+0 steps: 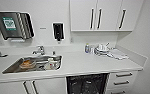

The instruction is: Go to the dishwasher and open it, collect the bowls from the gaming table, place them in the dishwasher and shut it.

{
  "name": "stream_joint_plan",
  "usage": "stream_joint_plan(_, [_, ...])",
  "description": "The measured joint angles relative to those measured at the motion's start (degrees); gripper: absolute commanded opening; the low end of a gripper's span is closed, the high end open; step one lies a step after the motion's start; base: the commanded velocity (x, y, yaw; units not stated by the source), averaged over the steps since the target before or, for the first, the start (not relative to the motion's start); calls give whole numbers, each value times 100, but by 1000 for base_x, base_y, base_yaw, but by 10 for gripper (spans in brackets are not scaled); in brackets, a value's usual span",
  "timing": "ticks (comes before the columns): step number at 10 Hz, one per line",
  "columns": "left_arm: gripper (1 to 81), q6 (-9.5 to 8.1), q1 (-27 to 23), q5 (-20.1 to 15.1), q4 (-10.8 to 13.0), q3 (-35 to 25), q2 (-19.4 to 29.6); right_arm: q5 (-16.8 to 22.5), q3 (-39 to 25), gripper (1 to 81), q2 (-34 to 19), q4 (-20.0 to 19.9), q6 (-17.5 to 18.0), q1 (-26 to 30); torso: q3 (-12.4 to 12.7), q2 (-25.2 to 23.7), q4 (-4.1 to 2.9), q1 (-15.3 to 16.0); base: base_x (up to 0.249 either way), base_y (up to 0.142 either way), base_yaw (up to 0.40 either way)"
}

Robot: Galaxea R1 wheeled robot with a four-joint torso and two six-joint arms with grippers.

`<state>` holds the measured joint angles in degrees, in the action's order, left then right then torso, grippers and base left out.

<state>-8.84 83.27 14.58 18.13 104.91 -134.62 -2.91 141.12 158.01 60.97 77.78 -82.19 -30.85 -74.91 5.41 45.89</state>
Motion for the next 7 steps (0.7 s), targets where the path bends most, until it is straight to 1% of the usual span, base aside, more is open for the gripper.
stream_joint_plan(1, [811,-26,73,2,-18,388,-293,-328,378,811,111,130,-13,-140,0,0,0,0,0,0,0])
stream_joint_plan(2, [811,-72,138,-12,-38,650,-535,-560,613,811,188,216,-22,-234,0,0,0,0,0,0,0])
stream_joint_plan(3, [811,-172,212,-69,-46,856,-752,-905,926,811,334,339,-24,-339,0,0,0,0,0,0,0])
stream_joint_plan(4, [811,-299,274,-182,-55,1193,-984,-1152,1202,811,527,428,-71,-389,0,0,0,0,0,0,0])
stream_joint_plan(5, [811,-343,302,-282,-60,1521,-1176,-1263,1381,811,670,468,-134,-405,2,0,0,0,0,0,0])
stream_joint_plan(6, [811,-425,311,-378,-61,1924,-1401,-1418,1665,811,935,521,-289,-450,2,0,0,0,0,0,0])
stream_joint_plan(7, [811,-469,305,-478,-63,2293,-1654,-1508,1770,811,1065,551,-424,-500,2,0,0,0,0,0,0])
